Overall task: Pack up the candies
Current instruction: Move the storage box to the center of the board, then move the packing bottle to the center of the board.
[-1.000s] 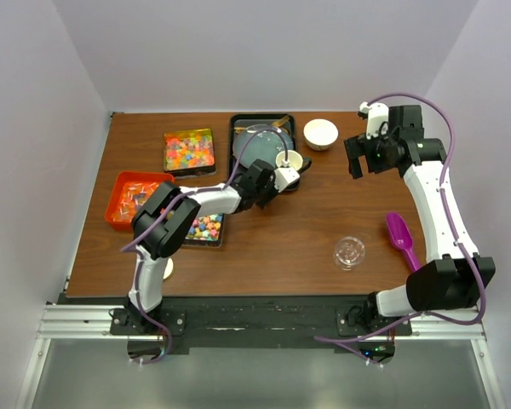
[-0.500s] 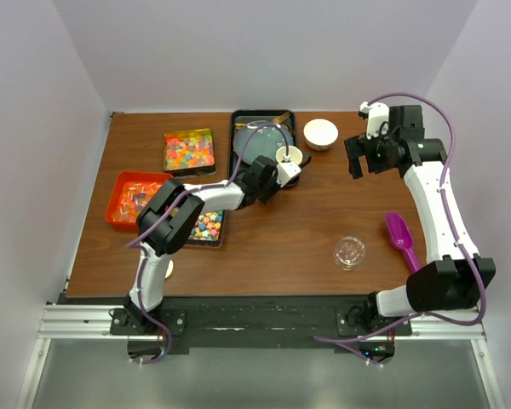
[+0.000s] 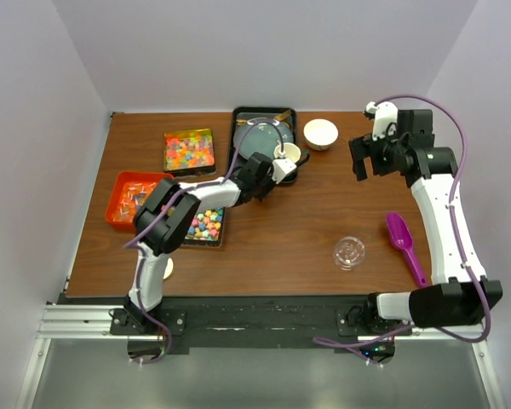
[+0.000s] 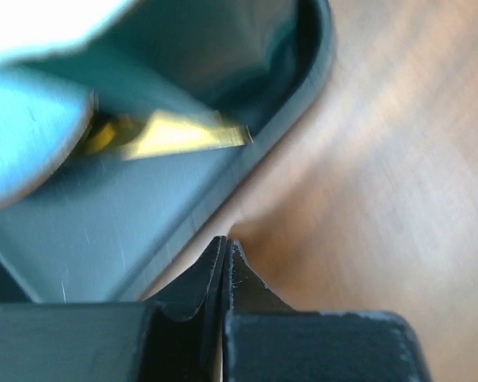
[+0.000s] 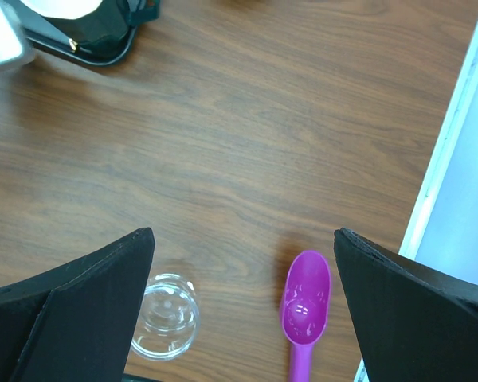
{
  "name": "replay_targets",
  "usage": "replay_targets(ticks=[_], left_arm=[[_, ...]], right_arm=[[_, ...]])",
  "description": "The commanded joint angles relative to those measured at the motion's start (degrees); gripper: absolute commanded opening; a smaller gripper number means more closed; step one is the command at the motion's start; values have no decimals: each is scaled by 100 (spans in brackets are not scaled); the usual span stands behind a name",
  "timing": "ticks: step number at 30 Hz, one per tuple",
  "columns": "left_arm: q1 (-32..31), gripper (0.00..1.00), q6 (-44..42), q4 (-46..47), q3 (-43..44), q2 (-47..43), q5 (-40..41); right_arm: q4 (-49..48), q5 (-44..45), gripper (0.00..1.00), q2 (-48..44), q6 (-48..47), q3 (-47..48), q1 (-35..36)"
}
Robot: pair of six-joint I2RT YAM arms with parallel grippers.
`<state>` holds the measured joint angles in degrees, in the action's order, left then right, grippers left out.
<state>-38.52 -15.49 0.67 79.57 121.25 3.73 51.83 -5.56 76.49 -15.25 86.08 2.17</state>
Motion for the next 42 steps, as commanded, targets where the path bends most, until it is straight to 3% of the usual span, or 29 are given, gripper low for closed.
replay_targets(ticks=[1, 2, 3, 6, 10, 12, 22, 27, 30, 36, 37, 42], left_arm=[[99, 9, 177, -775, -695, -1495, -661], [91, 18, 204, -979, -784, -1717, -1063], [82, 39, 204, -1207, -872, -1910, -1302], [82, 62, 116, -2104, -1118, -2631, -2225], [91, 76, 230, -2702, -1609, -3605, -2377], [117, 81, 152, -2791, -1821, -3888, -2236], [617, 84, -377, -3152, -2665, -4804, -1858], [1408, 84, -489, -3457, -2447, -4568, -2621], [1681, 87, -464, -3390, -2218, -4479, -2641], [2111, 86, -438, -3266, -1946, -4417, -2192], [2164, 86, -446, -3266, -1902, -4408, -2157], [2376, 85, -447, -3284, -1805, -4478, -2139]], right_arm=[[125, -76, 99, -371, -188, -162, -24], [195, -129, 99, -406, -285, -197, -24], [300, -242, 99, -468, -451, -276, -24], [1360, -1208, 99, -617, -1610, -591, -24], [1926, -1430, 97, -714, -2857, -1347, -24], [1962, -1291, 91, -732, -3168, -1785, -24], [1638, -1008, 76, -416, -4311, -2579, -24], [988, -1035, 69, -21, -4417, -2913, -7], [645, -956, 65, 164, -4461, -3036, 2], [275, -885, 44, 384, -4645, -3185, 55], [240, -885, 37, 410, -4645, -3212, 81], [12, -833, 25, 358, -4426, -3387, 388]])
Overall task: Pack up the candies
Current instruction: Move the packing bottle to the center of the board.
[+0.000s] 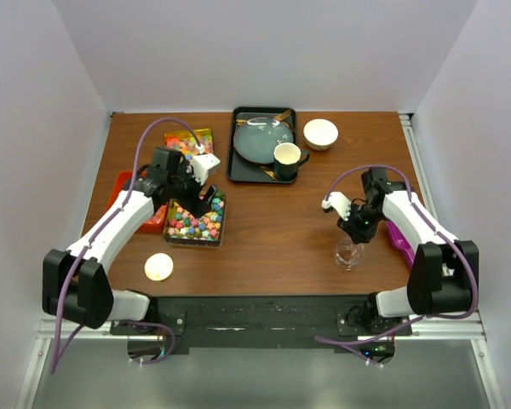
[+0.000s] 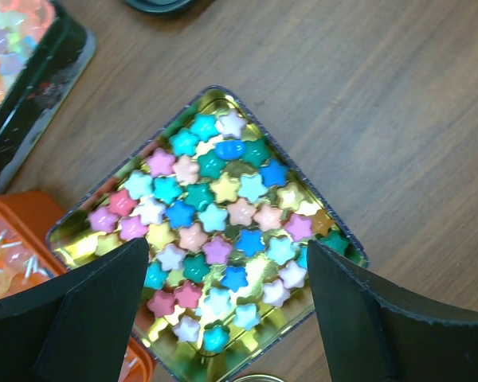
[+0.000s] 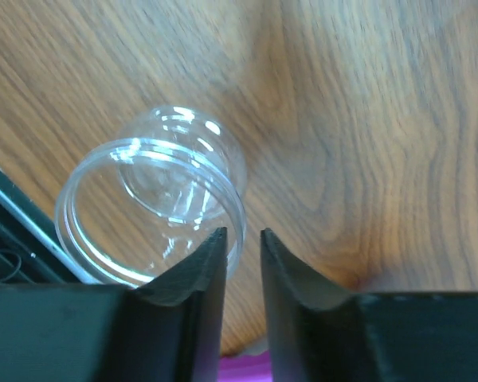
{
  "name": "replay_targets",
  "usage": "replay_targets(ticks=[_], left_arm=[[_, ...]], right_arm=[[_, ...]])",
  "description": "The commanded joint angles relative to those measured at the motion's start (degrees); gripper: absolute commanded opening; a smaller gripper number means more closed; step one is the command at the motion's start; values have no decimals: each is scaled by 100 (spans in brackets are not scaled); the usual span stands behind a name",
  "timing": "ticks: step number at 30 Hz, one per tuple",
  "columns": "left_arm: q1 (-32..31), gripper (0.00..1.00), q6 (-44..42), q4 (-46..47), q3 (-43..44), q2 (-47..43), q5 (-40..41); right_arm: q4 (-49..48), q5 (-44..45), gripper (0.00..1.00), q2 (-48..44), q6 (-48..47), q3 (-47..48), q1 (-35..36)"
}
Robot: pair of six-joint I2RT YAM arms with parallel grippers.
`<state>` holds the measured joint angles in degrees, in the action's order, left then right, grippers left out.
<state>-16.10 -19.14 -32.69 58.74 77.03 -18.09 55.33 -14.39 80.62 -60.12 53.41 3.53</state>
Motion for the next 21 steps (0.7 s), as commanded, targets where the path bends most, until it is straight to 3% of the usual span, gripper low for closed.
replay_targets(ticks=[1, 10, 17, 21], left_arm=[[151, 85, -90, 52, 278, -74, 33], [432, 84, -134, -53, 243, -461, 217], [616, 84, -47, -45, -55, -847, 384], [810, 84, 6, 17, -213, -1032, 543]], right_arm=[[-365, 94, 21, -64, 149, -155, 332], [-479, 165, 2, -424, 913, -129, 1957], [-776, 199, 0, -161, 1774, 293, 3756], [-1050, 314, 0, 225, 2144, 547, 4410]])
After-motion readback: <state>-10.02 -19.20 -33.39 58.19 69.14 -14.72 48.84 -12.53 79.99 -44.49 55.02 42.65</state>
